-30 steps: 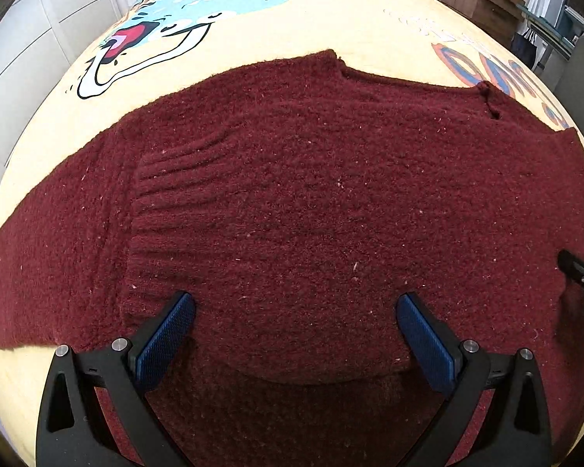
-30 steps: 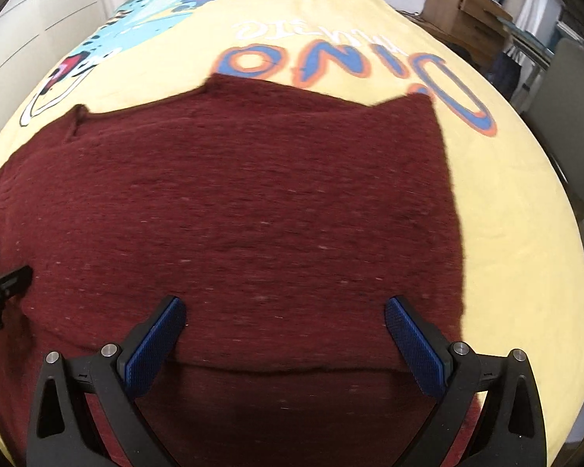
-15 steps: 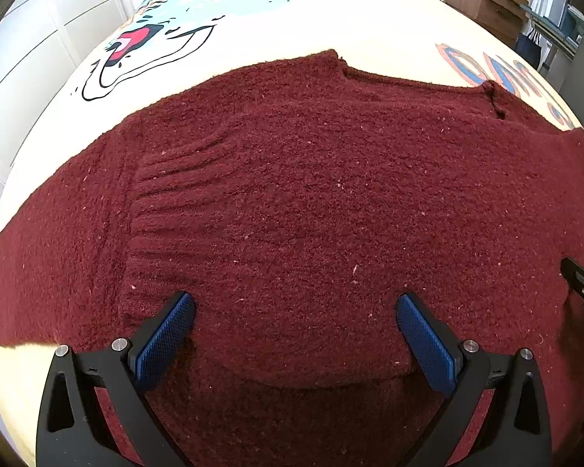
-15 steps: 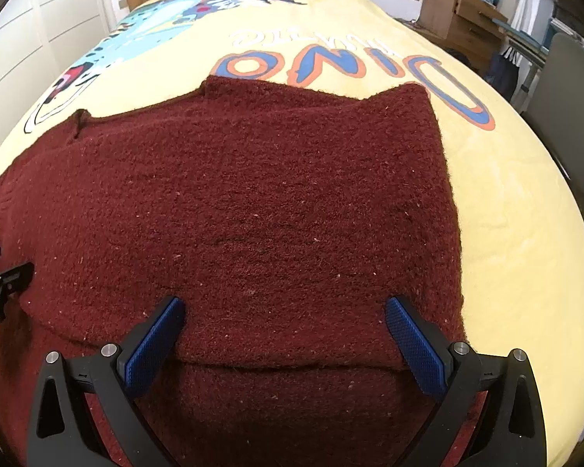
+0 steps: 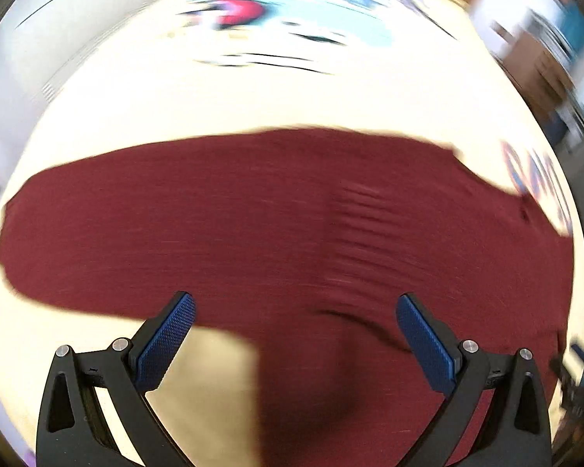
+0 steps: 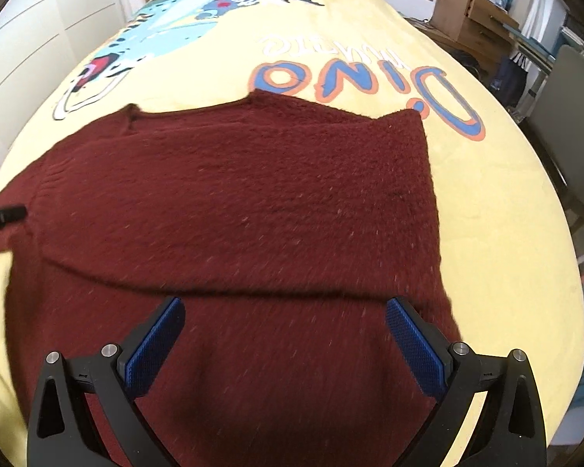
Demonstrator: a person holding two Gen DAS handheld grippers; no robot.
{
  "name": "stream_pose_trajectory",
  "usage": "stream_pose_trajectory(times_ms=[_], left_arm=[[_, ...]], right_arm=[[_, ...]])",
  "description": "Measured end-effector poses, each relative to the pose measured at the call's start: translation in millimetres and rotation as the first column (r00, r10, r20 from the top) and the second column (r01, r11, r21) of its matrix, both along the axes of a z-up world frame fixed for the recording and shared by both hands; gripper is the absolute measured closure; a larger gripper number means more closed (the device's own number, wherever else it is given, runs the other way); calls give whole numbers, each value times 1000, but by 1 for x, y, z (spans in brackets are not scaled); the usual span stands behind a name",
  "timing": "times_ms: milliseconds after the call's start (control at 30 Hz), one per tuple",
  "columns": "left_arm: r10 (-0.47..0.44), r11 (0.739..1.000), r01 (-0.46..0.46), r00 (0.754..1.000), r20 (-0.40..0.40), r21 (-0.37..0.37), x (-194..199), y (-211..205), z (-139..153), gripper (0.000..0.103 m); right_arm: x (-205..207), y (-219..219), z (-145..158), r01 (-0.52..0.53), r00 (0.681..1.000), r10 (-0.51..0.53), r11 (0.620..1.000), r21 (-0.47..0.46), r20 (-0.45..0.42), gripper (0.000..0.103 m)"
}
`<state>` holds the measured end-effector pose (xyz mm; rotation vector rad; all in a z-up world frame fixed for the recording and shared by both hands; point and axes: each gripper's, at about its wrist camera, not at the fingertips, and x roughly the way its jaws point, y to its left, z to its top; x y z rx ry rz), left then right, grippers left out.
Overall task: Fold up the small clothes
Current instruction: 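Grasp the other sleeve cuff with the left tool and lift it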
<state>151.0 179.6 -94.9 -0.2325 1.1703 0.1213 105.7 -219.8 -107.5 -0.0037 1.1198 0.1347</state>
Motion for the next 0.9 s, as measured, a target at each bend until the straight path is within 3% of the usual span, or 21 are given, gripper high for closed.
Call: stream_pose_trajectory(times_ms=[100,200,333,433,633,900], left_arm=[[123,992,-123,992,0,-3,-15,62,5,1],[259,966,-259,966,-12,-12,-32,123,1,1],[456,887,-459,888,-59,-55,-55,192,-18,1],[543,834,-548,836,-82,-62,-65,228,-31,1],[628,763,-639,768,-127,-98,-59,273,-46,1],[617,770,-632,773,-147,-89,-45,283,-60,2]], right_arm=[[-13,4,3,-2,1000,2,1000,10,-5,0],[-24,3,2,10,1000,-10,1000,14,-15,0],[-29,-4,-5,45,998,-44,999,16,-36,0],[-30,-13,-9,75,996,-74,997,10,-54,0],[-31,-26,-10,98,994,-97,995,2,-58,0],[-30,-31,-10,85,994,-86,996,-7,-70,0]])
